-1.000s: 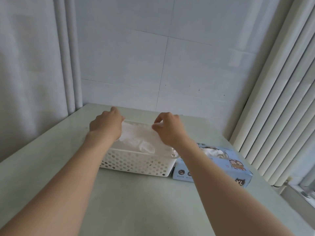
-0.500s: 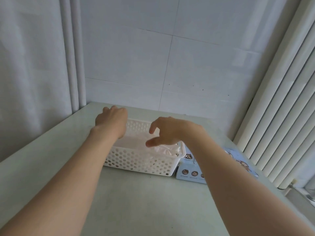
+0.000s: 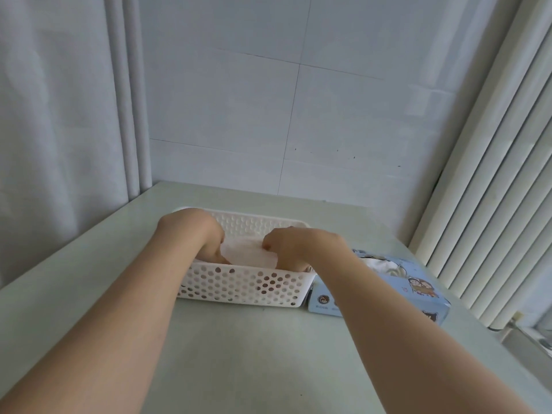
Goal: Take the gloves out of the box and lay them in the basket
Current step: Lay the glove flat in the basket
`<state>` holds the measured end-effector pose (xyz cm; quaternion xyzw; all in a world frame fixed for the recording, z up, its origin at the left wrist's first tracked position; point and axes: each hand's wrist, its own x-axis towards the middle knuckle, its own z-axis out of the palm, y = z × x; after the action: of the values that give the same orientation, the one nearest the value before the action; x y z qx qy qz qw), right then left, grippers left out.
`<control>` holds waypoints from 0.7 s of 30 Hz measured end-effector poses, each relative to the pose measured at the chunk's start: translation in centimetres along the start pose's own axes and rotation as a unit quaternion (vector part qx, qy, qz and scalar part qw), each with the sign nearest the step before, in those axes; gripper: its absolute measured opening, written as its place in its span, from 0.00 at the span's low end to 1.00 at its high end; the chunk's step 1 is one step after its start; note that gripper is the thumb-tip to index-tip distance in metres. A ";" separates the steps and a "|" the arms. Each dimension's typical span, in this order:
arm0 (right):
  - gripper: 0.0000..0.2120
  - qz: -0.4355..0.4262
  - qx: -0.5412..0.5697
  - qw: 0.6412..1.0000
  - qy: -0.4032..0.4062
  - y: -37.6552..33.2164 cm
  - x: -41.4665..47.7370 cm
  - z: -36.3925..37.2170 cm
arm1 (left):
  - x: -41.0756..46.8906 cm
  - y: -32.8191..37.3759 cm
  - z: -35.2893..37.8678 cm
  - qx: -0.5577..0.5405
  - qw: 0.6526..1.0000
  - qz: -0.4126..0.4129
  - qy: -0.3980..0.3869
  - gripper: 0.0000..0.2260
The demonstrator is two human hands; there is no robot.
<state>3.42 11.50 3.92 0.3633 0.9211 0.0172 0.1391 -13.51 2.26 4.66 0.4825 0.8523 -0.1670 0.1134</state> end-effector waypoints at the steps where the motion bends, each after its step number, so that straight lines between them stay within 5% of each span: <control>1: 0.28 -0.004 0.017 1.000 0.010 0.2 -0.2 -0.1 | -0.1 0.1 -0.1 -0.001 1.000 -0.006 0.003 0.44; 6: 0.34 -0.047 0.134 0.986 0.087 1.3 -2.6 -0.4 | -1.4 1.5 -0.7 -0.023 0.994 0.009 0.104 0.35; 11: 0.11 -0.096 0.272 0.898 0.331 3.1 -5.2 1.7 | -3.9 6.4 -1.4 -0.098 0.953 0.079 0.277 0.10; 16: 0.22 0.018 0.309 0.852 0.423 8.1 -7.3 4.9 | -6.4 11.7 -0.5 -0.192 0.872 0.167 0.417 0.09; 21: 0.18 0.142 0.316 0.849 0.399 11.5 -9.8 7.4 | -6.1 15.1 2.1 -0.121 0.828 0.281 0.469 0.11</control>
<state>19.86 12.83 0.69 0.4762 0.7916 -0.1113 -0.3664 2.61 3.89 2.25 0.7039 0.6438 0.2233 -0.2005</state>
